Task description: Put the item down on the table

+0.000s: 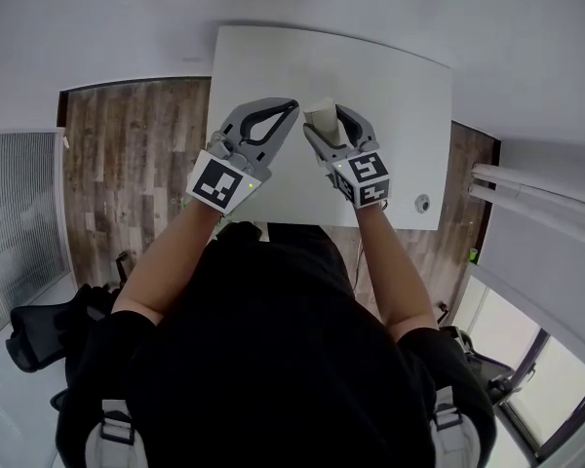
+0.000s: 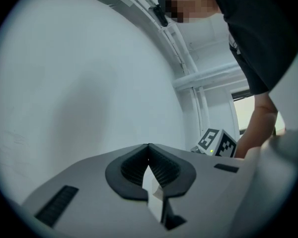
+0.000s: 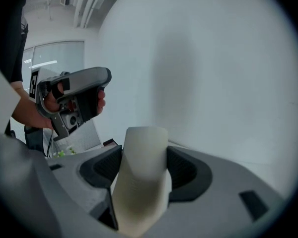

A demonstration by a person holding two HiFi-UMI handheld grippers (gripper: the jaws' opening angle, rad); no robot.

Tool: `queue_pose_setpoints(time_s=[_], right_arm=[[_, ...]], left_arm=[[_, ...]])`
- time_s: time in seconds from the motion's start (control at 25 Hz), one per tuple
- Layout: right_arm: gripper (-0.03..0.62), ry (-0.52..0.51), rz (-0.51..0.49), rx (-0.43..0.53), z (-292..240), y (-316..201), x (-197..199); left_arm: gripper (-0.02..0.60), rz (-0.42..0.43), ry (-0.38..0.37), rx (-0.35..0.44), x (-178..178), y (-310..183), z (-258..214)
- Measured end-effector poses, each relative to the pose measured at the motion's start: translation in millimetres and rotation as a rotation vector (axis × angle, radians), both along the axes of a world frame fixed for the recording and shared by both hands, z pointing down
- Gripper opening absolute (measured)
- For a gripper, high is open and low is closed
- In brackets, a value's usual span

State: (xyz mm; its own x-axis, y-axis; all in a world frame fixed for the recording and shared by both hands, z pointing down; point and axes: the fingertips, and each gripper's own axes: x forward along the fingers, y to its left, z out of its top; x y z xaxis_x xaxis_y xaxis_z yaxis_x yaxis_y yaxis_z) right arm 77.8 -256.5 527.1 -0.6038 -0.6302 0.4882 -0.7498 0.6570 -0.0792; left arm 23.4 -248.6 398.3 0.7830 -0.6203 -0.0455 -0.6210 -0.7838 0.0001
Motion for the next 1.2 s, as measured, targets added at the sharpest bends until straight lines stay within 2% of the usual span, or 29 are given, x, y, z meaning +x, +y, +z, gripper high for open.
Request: queue_pose_setpoints(time_s=[0.52,1.2], right_arm=[[0.287,0.101,-0.006,-0.170,90,-28,8],[0.287,0.188,0.065,-0.355,187,-50,30]], left_arm=[[-0.008,-0.013,-0.002,-0.048,21,-32,43],[-0.008,-0.032,-0.020,-0.092,37,-59,78]])
